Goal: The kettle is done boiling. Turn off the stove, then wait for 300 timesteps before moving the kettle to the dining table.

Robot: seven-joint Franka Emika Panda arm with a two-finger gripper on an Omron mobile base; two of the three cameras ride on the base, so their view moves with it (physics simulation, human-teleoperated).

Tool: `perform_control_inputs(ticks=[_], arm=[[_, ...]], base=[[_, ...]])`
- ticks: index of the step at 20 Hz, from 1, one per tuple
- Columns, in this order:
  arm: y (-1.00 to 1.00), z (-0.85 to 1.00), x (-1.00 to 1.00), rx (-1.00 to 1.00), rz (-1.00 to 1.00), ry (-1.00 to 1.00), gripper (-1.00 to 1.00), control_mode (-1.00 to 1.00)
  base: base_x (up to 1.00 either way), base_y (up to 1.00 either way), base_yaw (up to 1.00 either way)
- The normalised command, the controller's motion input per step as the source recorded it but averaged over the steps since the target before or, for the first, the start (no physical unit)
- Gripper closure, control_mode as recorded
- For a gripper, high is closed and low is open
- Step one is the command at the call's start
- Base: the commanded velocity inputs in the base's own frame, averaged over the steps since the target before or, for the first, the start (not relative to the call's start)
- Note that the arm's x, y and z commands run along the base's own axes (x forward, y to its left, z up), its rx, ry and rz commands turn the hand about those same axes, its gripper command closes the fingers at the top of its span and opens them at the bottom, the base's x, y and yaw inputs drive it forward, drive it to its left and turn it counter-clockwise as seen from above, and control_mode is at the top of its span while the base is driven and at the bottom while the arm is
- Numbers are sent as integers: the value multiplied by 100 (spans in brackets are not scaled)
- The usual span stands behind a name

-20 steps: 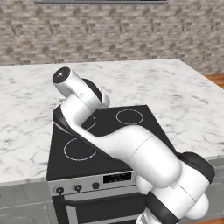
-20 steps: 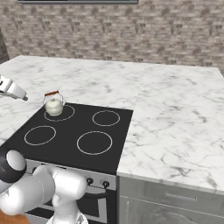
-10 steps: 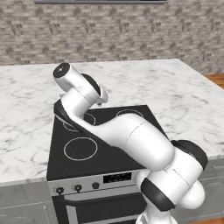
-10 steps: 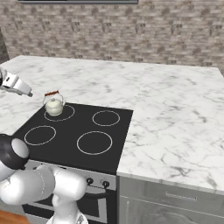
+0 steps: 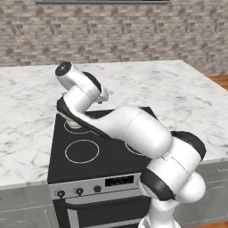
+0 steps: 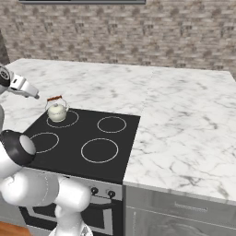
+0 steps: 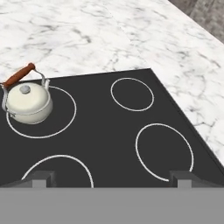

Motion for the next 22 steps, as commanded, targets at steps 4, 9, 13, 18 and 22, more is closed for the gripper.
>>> perform_control_inputs(ticks=[4,9,13,18,22], arm=[[0,-8,30,1,0,0,-100,-100],[2,-8,31,0,0,0,-100,-100],[3,-7,30,0,0,0,-100,-100],[6,-9,26,0,0,0,-100,-100],[6,-8,12,1,0,0,-100,-100]], base=[[0,0,0],[0,0,0],[0,0,0],[0,0,0],[0,0,0]])
